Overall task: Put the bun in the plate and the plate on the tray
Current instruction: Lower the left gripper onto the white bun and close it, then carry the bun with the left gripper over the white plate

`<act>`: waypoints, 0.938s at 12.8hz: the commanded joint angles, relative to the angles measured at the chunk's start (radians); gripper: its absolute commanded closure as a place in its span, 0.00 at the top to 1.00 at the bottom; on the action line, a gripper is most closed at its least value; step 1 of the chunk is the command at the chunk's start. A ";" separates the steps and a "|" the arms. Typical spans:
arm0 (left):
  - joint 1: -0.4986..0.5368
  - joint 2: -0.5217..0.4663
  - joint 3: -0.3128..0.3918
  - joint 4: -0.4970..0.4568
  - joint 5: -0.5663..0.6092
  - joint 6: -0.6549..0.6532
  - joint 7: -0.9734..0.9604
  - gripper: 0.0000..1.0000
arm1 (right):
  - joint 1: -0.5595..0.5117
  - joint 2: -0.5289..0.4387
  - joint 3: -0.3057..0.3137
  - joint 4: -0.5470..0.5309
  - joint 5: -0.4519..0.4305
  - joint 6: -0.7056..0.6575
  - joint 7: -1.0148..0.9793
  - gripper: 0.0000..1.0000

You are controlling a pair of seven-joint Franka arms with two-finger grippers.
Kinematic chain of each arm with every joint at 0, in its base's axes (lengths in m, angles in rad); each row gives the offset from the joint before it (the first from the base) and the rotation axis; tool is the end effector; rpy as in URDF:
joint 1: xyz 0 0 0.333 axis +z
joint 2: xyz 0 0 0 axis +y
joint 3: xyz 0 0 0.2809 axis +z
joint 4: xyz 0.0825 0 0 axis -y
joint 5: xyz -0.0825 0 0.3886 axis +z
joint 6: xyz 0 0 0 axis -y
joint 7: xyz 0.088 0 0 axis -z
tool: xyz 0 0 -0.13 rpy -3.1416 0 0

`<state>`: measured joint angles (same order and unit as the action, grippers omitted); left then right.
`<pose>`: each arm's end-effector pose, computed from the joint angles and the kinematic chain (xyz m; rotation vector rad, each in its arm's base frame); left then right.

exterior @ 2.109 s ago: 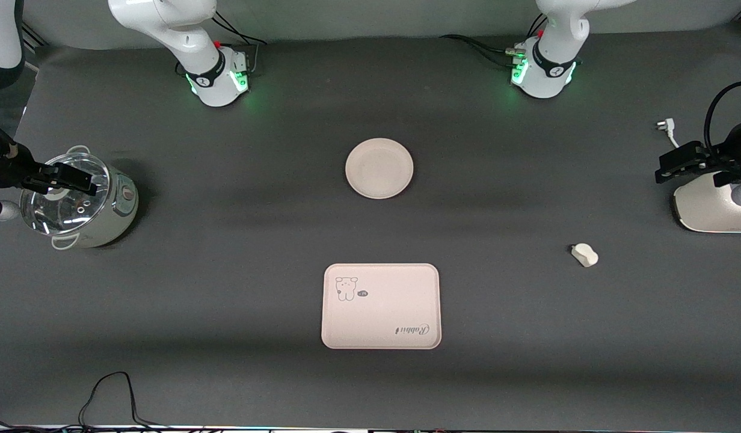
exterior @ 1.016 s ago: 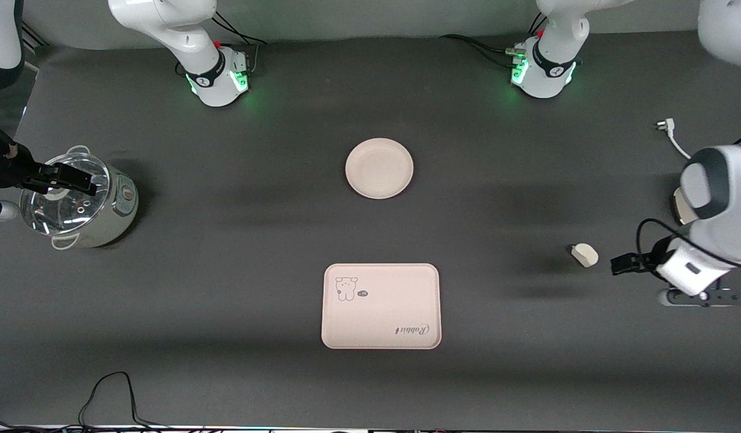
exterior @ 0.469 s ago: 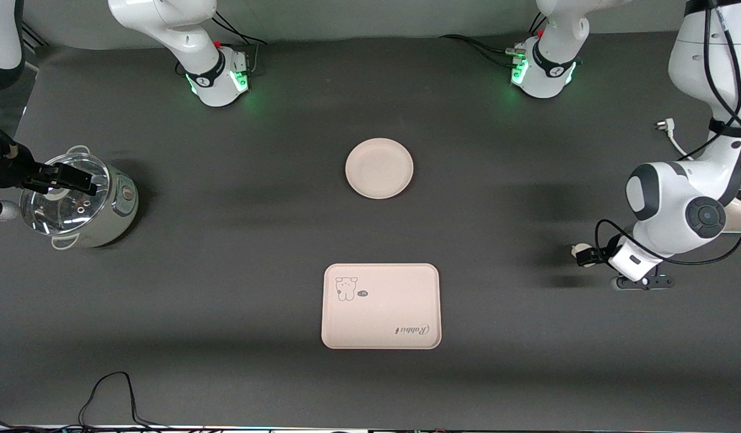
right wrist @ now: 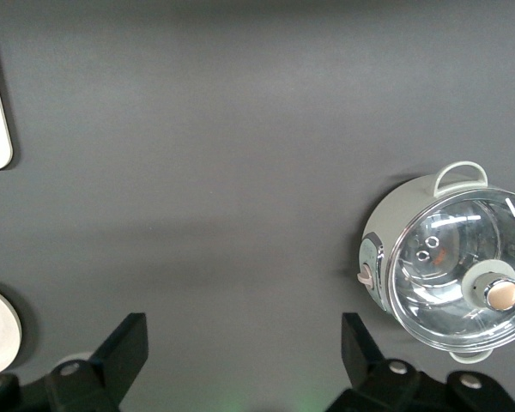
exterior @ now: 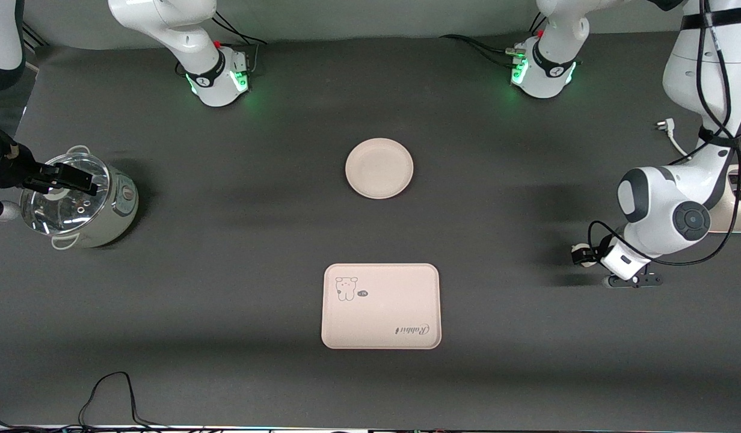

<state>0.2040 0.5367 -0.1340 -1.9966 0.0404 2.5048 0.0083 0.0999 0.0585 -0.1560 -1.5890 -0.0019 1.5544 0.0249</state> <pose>0.5883 0.0387 0.1308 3.0948 0.0724 -0.0328 0.5672 -0.0302 0.5239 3.1261 -0.1268 -0.1449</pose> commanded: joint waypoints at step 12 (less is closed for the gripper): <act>-0.067 -0.316 -0.419 0.016 -0.010 -0.357 -0.675 0.12 | 0.000 -0.020 -0.004 -0.022 -0.001 0.004 -0.010 1.00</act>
<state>0.1627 0.2400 -0.4753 -1.9650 0.0260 2.1608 -0.4682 0.0999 0.0585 -0.1588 -1.5946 -0.0019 1.5545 0.0249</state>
